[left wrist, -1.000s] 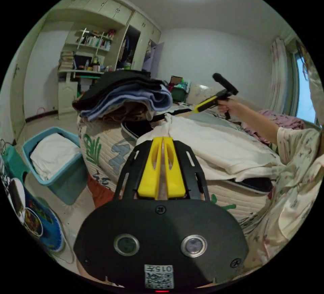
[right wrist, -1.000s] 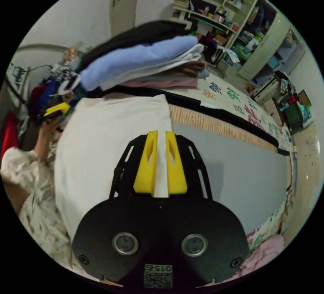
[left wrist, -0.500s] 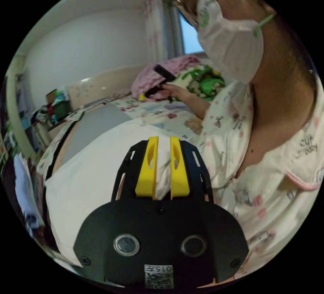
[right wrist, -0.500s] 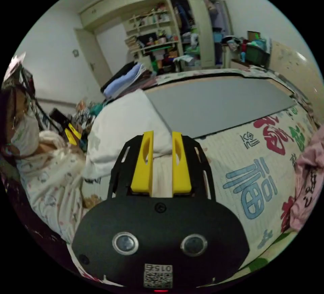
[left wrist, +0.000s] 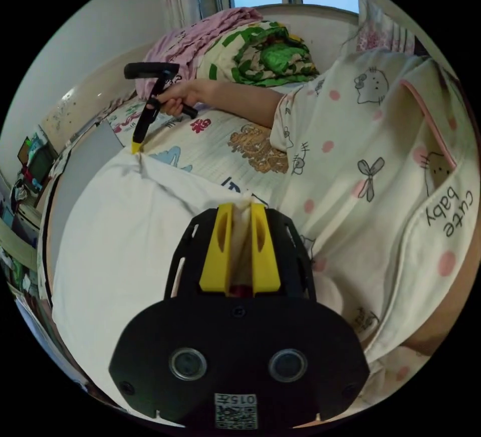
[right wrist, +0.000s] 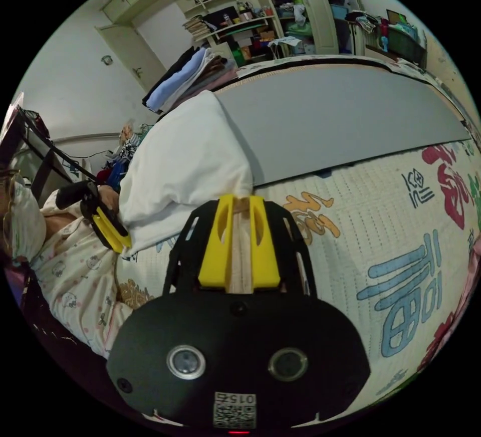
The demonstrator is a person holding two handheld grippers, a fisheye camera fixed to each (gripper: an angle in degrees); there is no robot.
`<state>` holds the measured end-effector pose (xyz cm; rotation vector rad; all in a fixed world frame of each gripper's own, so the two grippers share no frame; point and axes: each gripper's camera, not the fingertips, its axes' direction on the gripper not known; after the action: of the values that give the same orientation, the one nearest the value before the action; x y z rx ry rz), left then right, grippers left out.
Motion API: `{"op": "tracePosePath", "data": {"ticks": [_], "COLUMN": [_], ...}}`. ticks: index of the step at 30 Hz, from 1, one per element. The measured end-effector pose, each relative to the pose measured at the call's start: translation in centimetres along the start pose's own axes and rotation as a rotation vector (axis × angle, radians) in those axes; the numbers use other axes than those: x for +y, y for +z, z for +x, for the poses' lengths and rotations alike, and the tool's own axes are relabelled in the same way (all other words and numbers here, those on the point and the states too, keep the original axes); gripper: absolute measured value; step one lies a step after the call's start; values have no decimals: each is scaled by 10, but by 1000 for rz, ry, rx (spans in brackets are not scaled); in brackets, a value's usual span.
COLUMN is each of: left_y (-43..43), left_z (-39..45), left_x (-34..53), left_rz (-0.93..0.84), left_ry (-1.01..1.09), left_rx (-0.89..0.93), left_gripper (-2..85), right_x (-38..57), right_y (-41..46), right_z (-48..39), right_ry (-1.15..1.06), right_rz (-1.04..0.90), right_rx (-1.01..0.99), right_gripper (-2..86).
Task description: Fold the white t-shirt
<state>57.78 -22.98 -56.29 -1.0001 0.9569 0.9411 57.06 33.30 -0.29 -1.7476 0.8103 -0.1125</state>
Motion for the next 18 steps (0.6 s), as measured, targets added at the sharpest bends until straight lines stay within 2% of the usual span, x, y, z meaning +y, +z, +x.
{"op": "tracePosePath", "data": {"ticks": [4, 7, 13, 18], "left_y": [-14, -45, -147, -240], "left_z": [-3, -9, -31, -62], "left_x": [2, 12, 54, 147], "left_rz": [29, 128, 457, 734], "left_ry": [7, -5, -35, -122], "left_rx": [2, 2, 3, -53], "left_gripper": [19, 11, 6, 5], "right_x": [10, 24, 61, 71], "right_y": [-20, -46, -104, -134], "right_z": [-12, -22, -63, -134], "right_ry": [6, 7, -3, -32], "right_rz": [29, 82, 175, 299], "right_rx": [-4, 8, 100, 217], "right_gripper": [19, 12, 6, 5]}}
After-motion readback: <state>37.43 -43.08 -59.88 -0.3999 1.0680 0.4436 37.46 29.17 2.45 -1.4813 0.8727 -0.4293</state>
